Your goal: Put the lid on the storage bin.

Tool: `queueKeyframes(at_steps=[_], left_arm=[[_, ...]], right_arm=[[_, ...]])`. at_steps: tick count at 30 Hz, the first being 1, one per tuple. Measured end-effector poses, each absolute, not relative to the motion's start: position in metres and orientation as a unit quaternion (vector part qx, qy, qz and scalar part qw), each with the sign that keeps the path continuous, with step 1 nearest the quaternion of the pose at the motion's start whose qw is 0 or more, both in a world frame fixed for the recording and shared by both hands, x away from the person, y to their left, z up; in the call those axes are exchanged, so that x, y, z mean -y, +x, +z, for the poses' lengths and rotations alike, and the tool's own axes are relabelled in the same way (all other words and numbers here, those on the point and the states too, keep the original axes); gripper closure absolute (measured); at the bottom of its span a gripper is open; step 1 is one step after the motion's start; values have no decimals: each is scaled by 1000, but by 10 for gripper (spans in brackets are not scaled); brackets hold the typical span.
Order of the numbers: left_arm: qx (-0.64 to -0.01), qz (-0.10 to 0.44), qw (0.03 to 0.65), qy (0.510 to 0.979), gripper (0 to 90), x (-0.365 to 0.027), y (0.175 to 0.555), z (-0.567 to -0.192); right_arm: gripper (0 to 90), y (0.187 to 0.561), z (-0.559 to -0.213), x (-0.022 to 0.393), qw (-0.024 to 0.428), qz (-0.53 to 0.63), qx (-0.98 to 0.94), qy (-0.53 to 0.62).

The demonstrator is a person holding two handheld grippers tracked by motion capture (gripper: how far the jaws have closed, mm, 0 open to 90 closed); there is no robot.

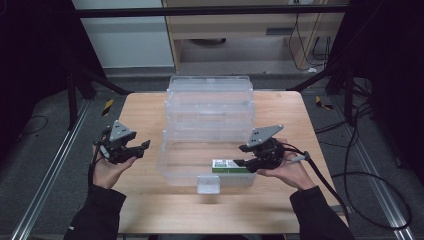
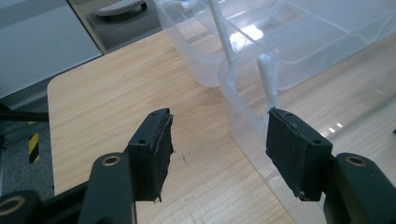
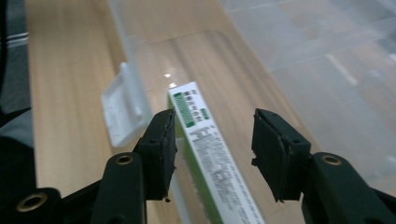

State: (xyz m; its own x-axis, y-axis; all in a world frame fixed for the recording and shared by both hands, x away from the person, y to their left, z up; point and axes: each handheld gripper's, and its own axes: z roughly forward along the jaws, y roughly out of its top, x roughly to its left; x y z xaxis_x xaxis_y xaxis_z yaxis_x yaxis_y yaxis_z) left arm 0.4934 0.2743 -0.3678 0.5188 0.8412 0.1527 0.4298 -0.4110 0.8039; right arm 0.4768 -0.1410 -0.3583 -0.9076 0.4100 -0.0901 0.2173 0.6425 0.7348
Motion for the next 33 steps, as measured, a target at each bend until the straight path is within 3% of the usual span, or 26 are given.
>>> queueKeyframes(at_steps=[33], left_arm=[[-337, 276, 344, 832, 398, -239, 536, -342]], right_arm=[[629, 490, -394, 79, 10, 283, -957, 63]])
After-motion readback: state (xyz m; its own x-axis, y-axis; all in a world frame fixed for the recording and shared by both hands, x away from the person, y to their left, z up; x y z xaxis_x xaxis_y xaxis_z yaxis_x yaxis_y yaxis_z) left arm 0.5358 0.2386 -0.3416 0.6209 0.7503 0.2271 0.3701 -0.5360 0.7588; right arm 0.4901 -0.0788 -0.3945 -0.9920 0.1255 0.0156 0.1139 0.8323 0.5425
